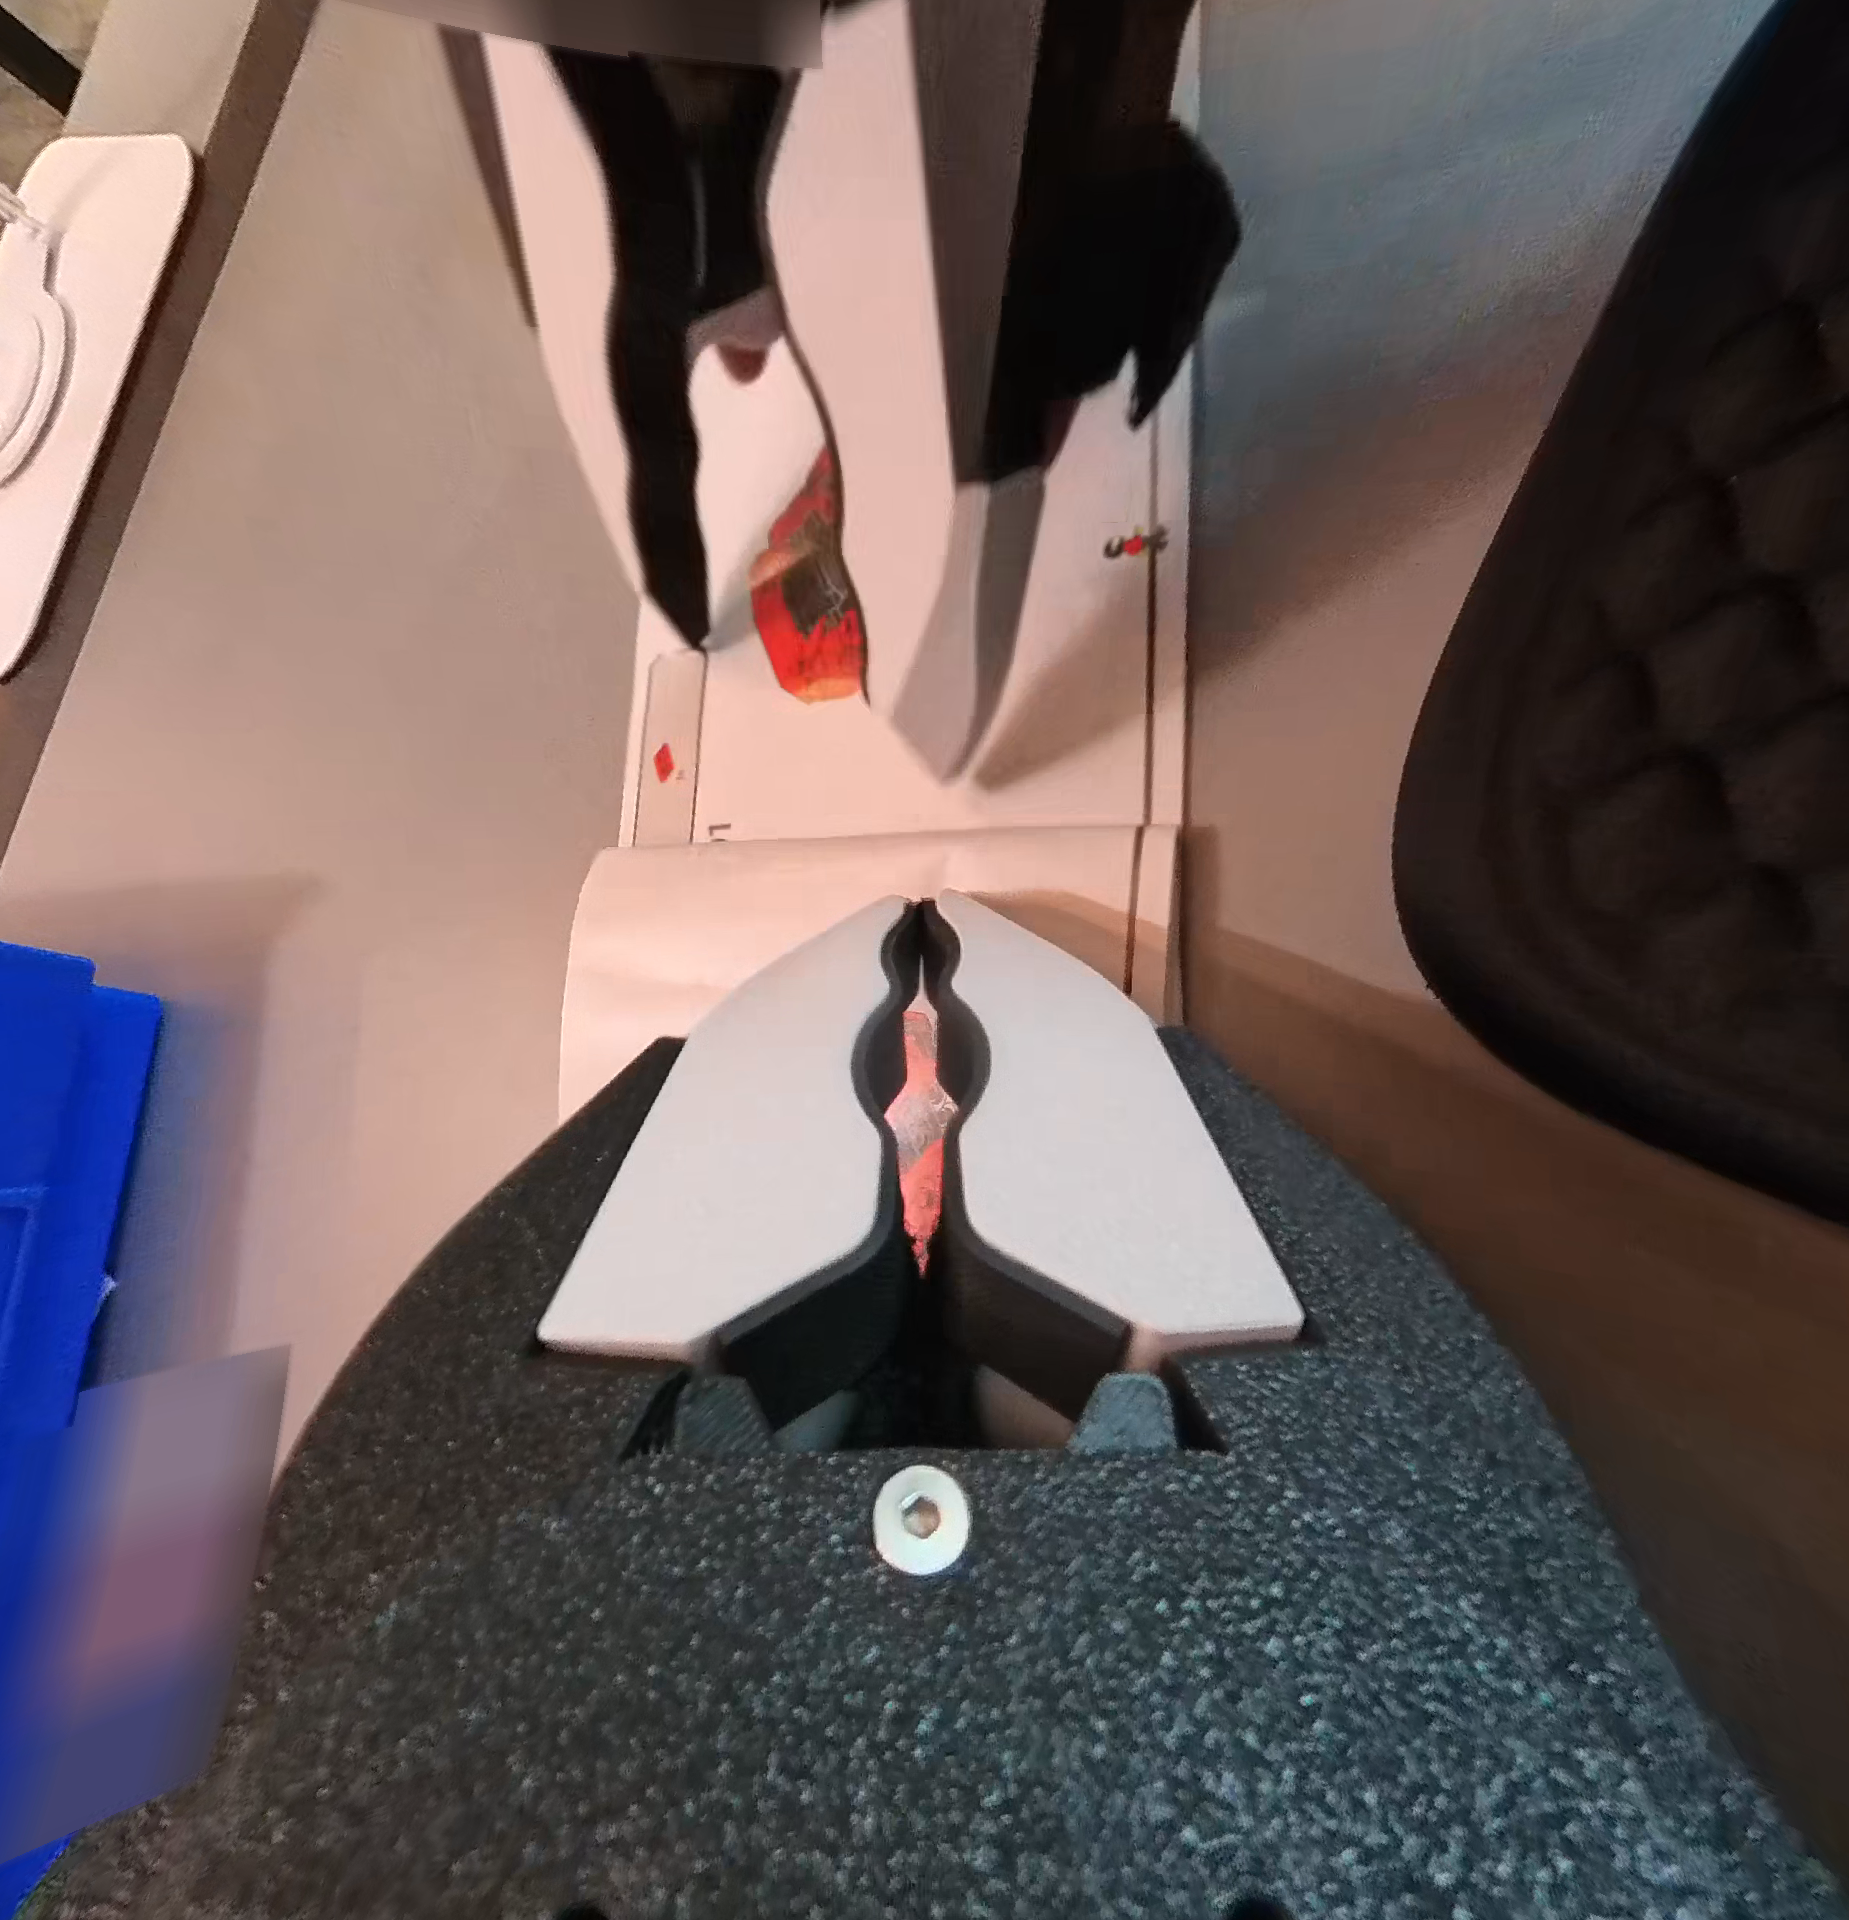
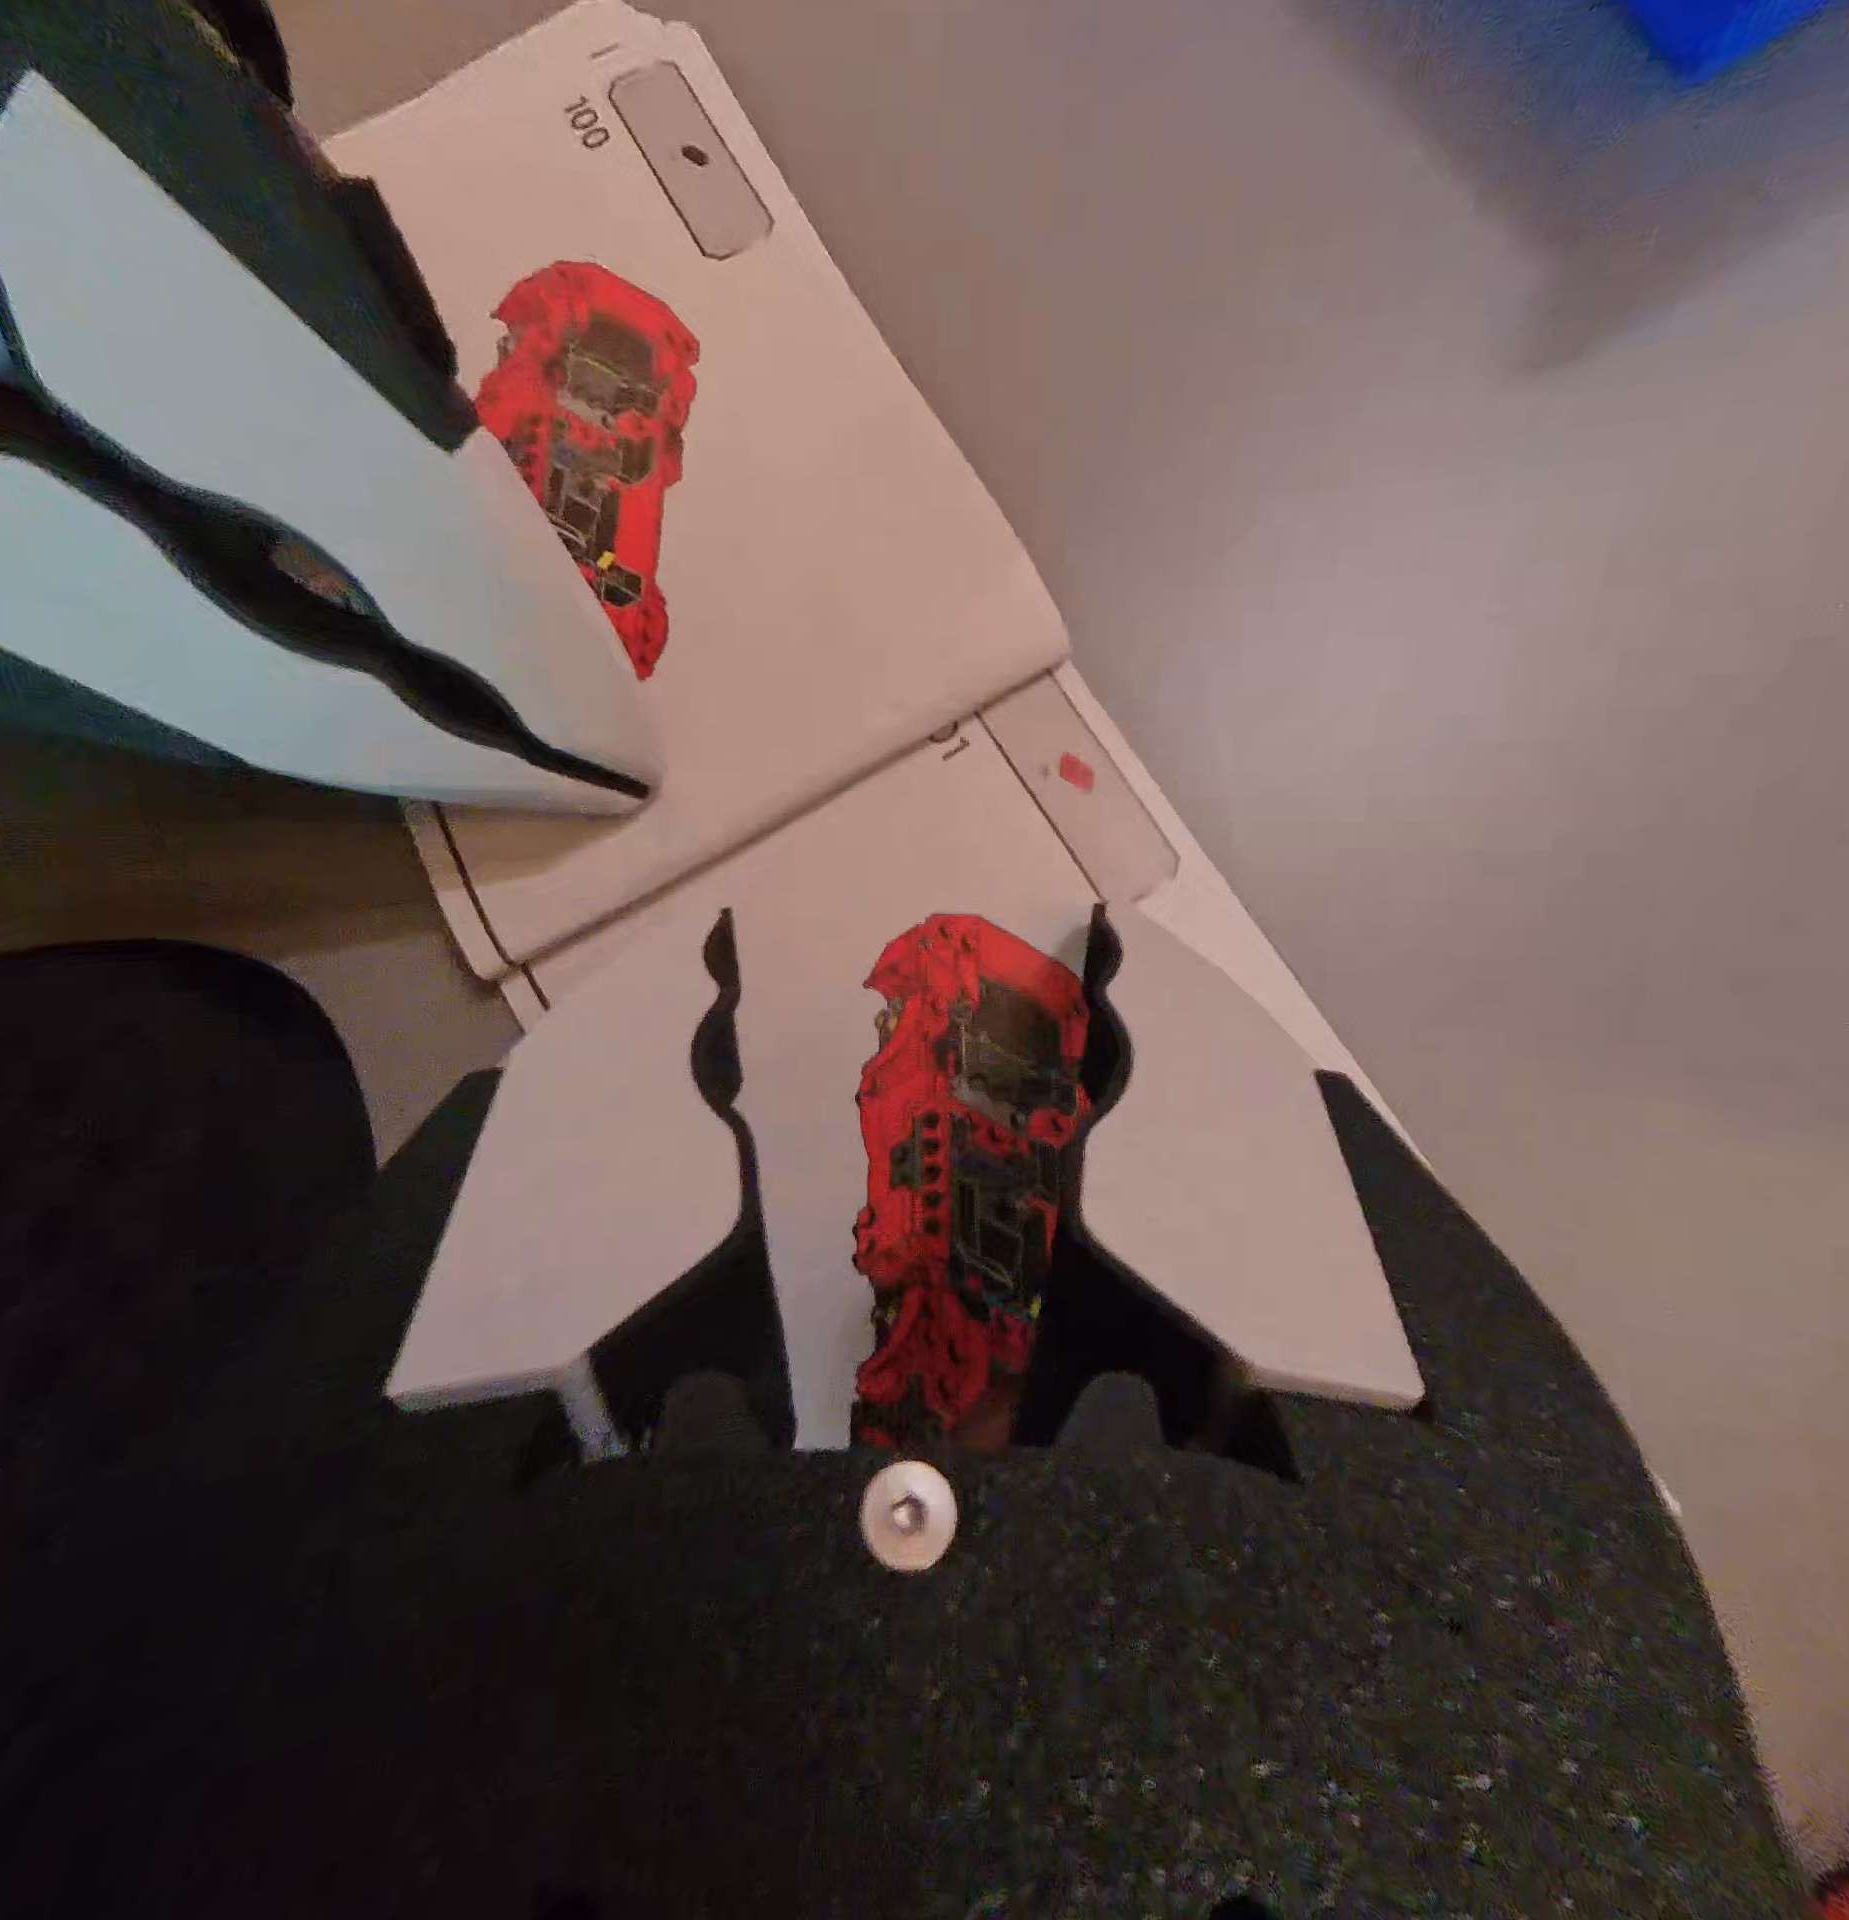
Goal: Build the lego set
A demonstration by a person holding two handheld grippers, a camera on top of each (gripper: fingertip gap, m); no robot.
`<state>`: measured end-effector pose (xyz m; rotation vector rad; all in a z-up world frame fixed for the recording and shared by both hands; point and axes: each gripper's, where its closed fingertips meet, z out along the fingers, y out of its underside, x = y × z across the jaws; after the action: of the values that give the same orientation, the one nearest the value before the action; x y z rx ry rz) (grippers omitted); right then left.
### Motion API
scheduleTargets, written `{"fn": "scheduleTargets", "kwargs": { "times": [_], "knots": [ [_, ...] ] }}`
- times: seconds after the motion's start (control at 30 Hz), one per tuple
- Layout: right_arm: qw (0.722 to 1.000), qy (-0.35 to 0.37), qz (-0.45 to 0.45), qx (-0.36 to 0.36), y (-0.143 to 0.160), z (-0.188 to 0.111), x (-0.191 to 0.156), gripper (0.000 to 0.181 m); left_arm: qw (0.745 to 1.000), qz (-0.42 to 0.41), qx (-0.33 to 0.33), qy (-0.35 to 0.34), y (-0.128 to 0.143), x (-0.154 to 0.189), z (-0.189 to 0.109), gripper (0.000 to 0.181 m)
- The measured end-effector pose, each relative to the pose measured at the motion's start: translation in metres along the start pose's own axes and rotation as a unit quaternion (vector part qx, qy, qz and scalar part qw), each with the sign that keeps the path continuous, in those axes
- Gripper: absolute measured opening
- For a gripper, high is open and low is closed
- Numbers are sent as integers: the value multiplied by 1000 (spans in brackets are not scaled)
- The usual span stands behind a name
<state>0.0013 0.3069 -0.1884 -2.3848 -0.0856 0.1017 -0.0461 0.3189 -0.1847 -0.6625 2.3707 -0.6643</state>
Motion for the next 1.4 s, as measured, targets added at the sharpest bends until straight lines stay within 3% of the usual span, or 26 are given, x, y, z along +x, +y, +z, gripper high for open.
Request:
{"fn": "scheduleTargets", "kwargs": {
  "times": [0.03, 0.27, 0.37, 0.43, 0.63, 0.73, 0.87, 0.97, 1.2, 1.4],
  "knots": [
    [1000, 24, 6, -14, 9, -3, 5, 57, 1000, 8, 0, -1, 0, 0, 0, 0],
    [988, 126, 86, -10, 25, -19, 1, 55, 999, 19, -17, -42, 2, -10, -3, 0],
    [987, 130, 97, 19, 34, -27, -2, 56, 999, -27, -7, -24, 2, -6, -11, 0],
    [983, 143, 111, 19, 41, -34, 1, 56, 998, -44, -36, -19, 13, -5, -12, 4],
    [977, 163, 137, 18, 45, -38, 4, 55, 995, -56, -42, -74, 17, -17, -12, 14],
    [981, 144, 128, 17, 43, -36, -3, 63, 989, -99, -12, -109, 21, -32, -28, 19],
    [982, 133, 129, 31, 42, -37, 0, 53, 973, -188, 33, -130, 43, -61, -53, 32],
    [984, 128, 121, 30, 41, -36, -1, 56, 955, -256, 87, -123, 51, -80, -67, 36],
    [988, 36, 79, 130, -5, -41, -23, 56, 946, -298, 100, -78, 71, -81, -53, 41],
    [993, -3, 54, 102, -13, -7, -31, 59, 950, -286, 106, -62, 74, -85, -47, 39]
  ]
}}
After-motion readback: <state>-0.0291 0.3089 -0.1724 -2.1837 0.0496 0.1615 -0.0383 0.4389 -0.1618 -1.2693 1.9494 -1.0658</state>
